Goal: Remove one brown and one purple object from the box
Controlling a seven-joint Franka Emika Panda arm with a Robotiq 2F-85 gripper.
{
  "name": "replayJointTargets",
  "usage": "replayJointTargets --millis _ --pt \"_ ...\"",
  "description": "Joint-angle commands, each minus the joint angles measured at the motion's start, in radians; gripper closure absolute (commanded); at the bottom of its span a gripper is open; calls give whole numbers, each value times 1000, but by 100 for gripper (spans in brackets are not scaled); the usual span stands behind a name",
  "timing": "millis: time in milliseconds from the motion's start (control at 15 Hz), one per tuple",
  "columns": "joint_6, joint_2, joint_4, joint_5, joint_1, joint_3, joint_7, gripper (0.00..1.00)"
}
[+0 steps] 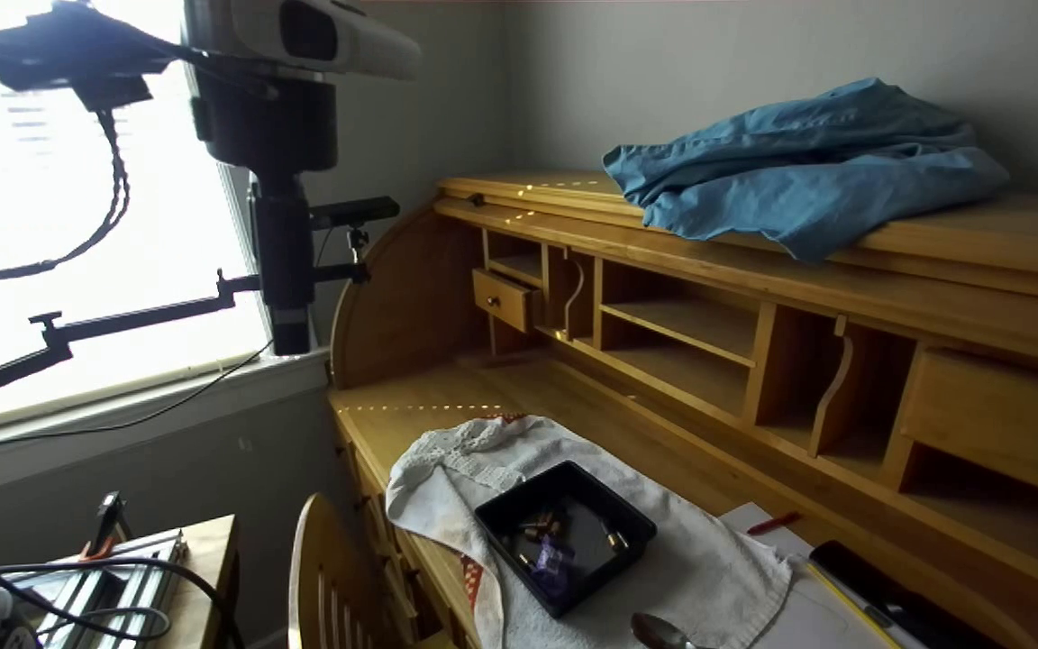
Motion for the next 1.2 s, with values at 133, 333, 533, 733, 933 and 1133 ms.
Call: replayJointTargets --millis 133,333,533,733,933,1133 --pt "141 54 -51 -42 12 28 -39 0" --pt "231 85 -84 -64 16 34 -66 0" --pt "220 93 -75 -48 13 33 -41 0" --pt "227 102 -76 -50 13 33 -41 0" --pt "228 102 -76 -50 13 33 -41 0" --pt "234 118 -68 -67 8 40 -31 0"
